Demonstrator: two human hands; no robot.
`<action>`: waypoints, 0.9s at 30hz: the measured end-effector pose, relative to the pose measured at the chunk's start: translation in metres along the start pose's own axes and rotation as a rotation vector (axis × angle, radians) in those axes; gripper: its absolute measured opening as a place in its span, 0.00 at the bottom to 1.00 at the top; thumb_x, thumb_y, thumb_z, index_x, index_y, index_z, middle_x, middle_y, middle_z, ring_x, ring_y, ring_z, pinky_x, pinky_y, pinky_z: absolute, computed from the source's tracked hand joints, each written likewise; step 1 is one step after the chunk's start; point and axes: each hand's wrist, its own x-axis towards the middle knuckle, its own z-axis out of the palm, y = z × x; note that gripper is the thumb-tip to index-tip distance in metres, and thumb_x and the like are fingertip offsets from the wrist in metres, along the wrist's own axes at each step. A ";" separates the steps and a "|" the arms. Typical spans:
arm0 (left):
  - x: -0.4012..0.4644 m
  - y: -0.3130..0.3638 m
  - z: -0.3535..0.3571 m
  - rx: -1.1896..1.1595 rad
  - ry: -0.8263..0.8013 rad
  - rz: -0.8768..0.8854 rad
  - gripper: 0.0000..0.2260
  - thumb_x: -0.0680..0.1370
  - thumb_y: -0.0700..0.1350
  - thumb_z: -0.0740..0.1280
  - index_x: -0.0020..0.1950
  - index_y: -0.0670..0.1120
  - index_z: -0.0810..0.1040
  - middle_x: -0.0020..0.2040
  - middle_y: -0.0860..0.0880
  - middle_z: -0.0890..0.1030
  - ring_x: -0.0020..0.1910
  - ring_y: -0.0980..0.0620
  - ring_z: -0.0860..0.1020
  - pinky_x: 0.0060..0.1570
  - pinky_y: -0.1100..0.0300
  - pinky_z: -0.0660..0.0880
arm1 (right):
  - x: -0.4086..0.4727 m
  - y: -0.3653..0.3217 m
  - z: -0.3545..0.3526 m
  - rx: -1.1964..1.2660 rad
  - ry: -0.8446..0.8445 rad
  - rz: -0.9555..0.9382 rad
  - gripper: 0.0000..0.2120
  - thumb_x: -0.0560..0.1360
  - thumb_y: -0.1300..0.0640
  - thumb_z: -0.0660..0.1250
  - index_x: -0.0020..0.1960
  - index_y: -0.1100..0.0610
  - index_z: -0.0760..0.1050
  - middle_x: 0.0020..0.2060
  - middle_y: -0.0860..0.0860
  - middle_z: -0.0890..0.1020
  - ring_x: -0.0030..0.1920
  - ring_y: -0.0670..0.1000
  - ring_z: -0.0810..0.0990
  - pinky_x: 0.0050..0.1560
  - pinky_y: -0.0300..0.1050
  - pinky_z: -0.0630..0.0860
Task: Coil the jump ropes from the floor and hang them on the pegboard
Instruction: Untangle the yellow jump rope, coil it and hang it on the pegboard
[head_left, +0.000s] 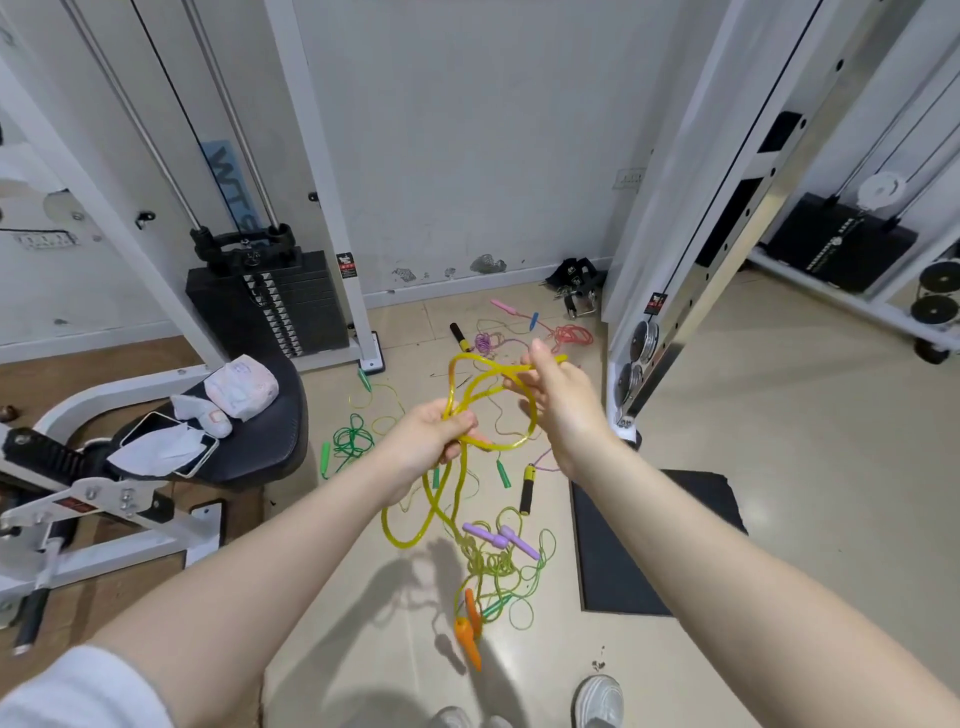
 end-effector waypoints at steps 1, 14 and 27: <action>0.001 0.002 0.000 -0.008 0.020 -0.005 0.07 0.81 0.42 0.59 0.43 0.44 0.72 0.36 0.49 0.83 0.25 0.58 0.67 0.26 0.67 0.64 | -0.004 0.004 0.004 -0.128 0.057 -0.086 0.13 0.77 0.43 0.59 0.44 0.52 0.73 0.44 0.50 0.82 0.52 0.51 0.80 0.50 0.41 0.71; -0.012 0.022 0.004 -0.125 0.110 0.071 0.05 0.78 0.41 0.63 0.43 0.45 0.75 0.36 0.50 0.84 0.22 0.58 0.66 0.24 0.69 0.66 | -0.006 0.027 0.008 -0.629 -0.282 -0.183 0.09 0.78 0.69 0.55 0.44 0.60 0.71 0.36 0.54 0.77 0.33 0.52 0.82 0.31 0.42 0.76; -0.016 0.002 -0.021 0.099 0.131 0.074 0.08 0.76 0.51 0.66 0.46 0.48 0.82 0.44 0.52 0.82 0.21 0.57 0.63 0.24 0.67 0.62 | 0.005 -0.002 0.009 0.122 -0.301 0.007 0.09 0.80 0.61 0.56 0.43 0.60 0.70 0.30 0.54 0.80 0.23 0.43 0.75 0.27 0.34 0.74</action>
